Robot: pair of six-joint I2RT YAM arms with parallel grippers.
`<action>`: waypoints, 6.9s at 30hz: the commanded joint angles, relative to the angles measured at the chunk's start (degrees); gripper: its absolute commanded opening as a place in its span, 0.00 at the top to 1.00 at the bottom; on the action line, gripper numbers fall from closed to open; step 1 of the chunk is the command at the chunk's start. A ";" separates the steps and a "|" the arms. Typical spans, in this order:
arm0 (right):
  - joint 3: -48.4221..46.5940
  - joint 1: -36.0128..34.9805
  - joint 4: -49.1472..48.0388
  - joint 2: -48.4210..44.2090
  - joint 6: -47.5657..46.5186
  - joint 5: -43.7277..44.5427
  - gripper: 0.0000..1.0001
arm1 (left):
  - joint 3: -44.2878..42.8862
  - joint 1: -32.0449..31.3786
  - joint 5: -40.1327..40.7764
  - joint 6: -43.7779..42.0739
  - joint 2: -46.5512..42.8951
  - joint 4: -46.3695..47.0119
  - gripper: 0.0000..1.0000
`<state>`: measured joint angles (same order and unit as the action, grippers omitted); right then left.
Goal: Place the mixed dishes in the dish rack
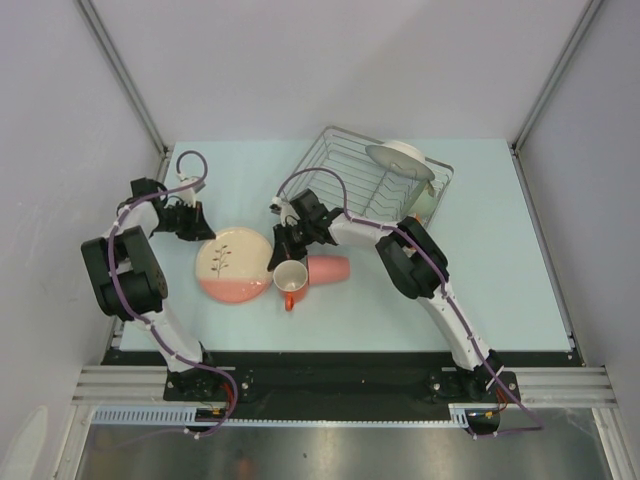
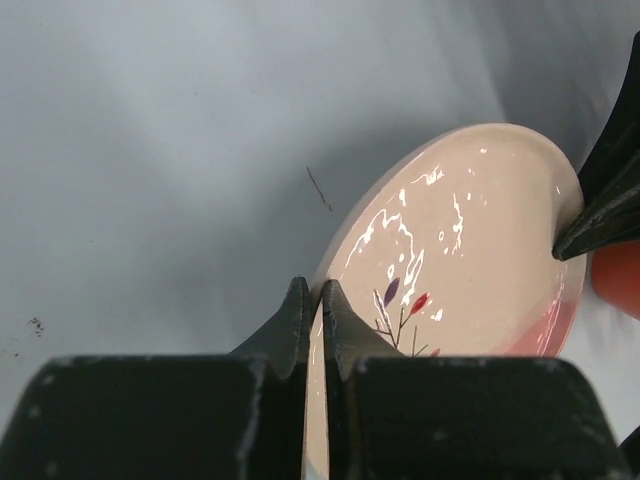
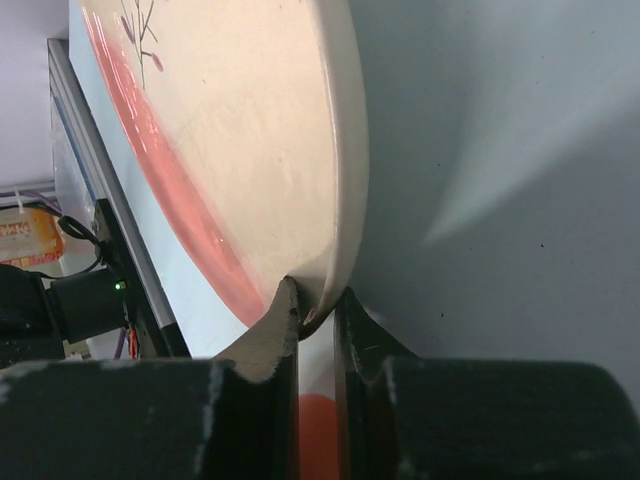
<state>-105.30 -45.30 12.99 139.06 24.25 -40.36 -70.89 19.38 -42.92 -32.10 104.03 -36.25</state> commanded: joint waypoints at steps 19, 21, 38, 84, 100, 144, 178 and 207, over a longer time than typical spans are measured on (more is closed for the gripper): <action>-7.91 -3.48 -12.03 4.72 -3.33 -4.73 0.90 | 2.69 -8.04 -18.34 12.67 0.83 3.47 1.00; -8.00 -3.39 -12.20 4.55 -3.33 -4.99 1.00 | 2.51 -8.21 -18.43 12.67 0.65 3.47 1.00; 3.61 1.53 -24.95 -6.26 -0.26 -3.41 1.00 | -7.95 -0.39 -21.07 4.94 3.73 -13.85 0.00; -17.51 13.39 6.78 -32.35 -19.15 16.89 1.00 | -10.19 -7.85 -9.03 33.92 2.31 20.42 0.00; 3.87 24.90 7.57 -54.59 -20.21 20.76 1.00 | -38.18 -22.36 -0.33 44.23 22.18 26.49 0.00; 12.04 22.62 10.65 -59.25 -49.19 41.59 1.00 | -8.13 -32.91 17.87 21.37 3.39 2.94 0.00; 18.11 16.82 11.09 -54.17 -83.57 31.48 1.00 | -4.78 -32.56 12.94 21.20 -1.99 -0.05 0.00; 19.51 13.66 12.85 -48.10 -89.12 38.69 1.00 | -5.13 -31.24 12.68 20.93 -0.75 1.71 0.00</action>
<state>-85.14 -33.04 32.01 90.02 -64.97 -2.70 -76.18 -12.19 -29.15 -9.61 103.81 -35.24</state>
